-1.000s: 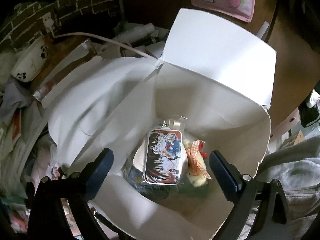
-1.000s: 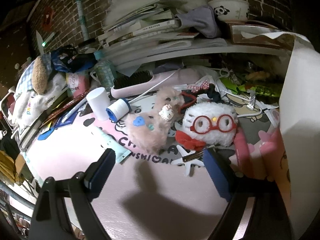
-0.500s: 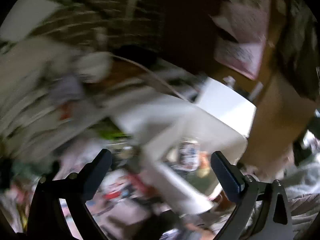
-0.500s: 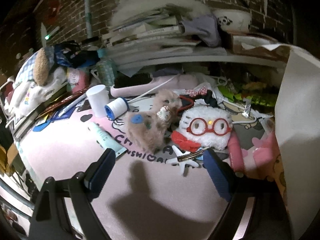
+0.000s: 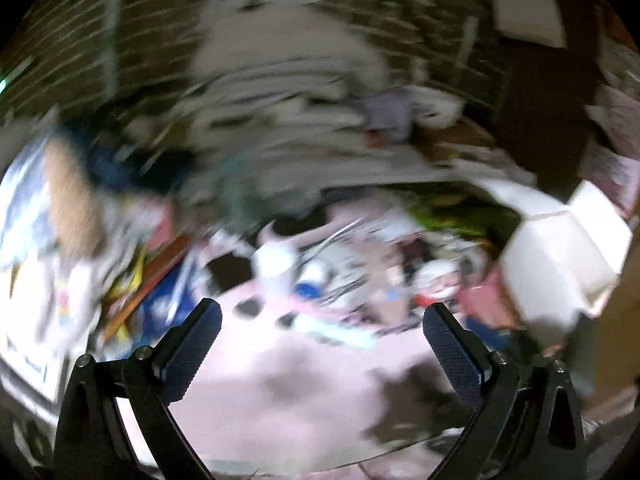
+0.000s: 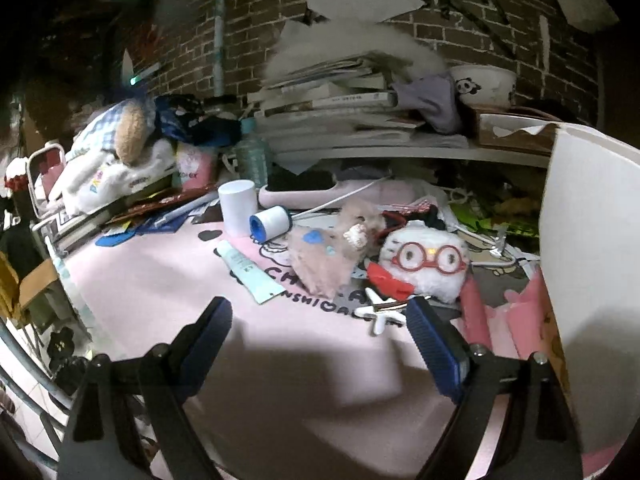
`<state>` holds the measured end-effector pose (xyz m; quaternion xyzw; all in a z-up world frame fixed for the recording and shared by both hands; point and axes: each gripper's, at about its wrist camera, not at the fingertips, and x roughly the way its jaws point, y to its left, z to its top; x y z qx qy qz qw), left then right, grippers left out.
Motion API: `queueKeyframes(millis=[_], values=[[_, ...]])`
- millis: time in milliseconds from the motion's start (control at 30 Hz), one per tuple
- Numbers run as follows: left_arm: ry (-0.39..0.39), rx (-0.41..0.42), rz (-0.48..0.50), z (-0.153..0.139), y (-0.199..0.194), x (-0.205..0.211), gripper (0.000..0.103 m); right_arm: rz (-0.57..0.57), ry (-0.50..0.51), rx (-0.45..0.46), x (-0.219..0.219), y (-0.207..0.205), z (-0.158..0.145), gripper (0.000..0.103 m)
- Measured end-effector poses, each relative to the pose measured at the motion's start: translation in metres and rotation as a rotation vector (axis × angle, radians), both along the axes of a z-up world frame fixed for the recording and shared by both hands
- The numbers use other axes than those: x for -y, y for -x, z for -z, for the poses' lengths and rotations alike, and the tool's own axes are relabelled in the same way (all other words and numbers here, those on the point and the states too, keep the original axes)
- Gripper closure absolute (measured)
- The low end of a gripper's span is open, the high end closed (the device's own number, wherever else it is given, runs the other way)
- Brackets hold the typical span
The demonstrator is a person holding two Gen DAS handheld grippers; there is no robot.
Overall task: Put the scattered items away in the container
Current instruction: 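Reach the right gripper toward the white plush with red glasses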
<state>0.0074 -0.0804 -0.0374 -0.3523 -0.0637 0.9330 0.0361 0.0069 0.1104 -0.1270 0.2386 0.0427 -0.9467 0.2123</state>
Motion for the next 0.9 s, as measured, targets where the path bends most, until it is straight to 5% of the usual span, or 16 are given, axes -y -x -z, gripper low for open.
queueKeyframes(millis=[233, 400, 767, 900], values=[[-0.048, 0.045, -0.013, 0.034, -0.001, 0.010, 0.002, 0.064, 0.028, -0.075, -0.009, -0.011, 0.003, 0.036], [-0.083, 0.046, 0.009, 0.039, 0.003, 0.009, 0.002, 0.165, 0.034, 0.040, -0.017, 0.018, 0.008, 0.047], [-0.117, 0.052, 0.020, 0.044, 0.012, 0.012, 0.002, 0.211, -0.064, 0.189, 0.002, 0.052, 0.011, 0.048], [-0.138, 0.046, 0.015, 0.045, 0.011, 0.017, 0.002, 0.218, -0.060, 0.183, 0.000, 0.052, 0.011, 0.065]])
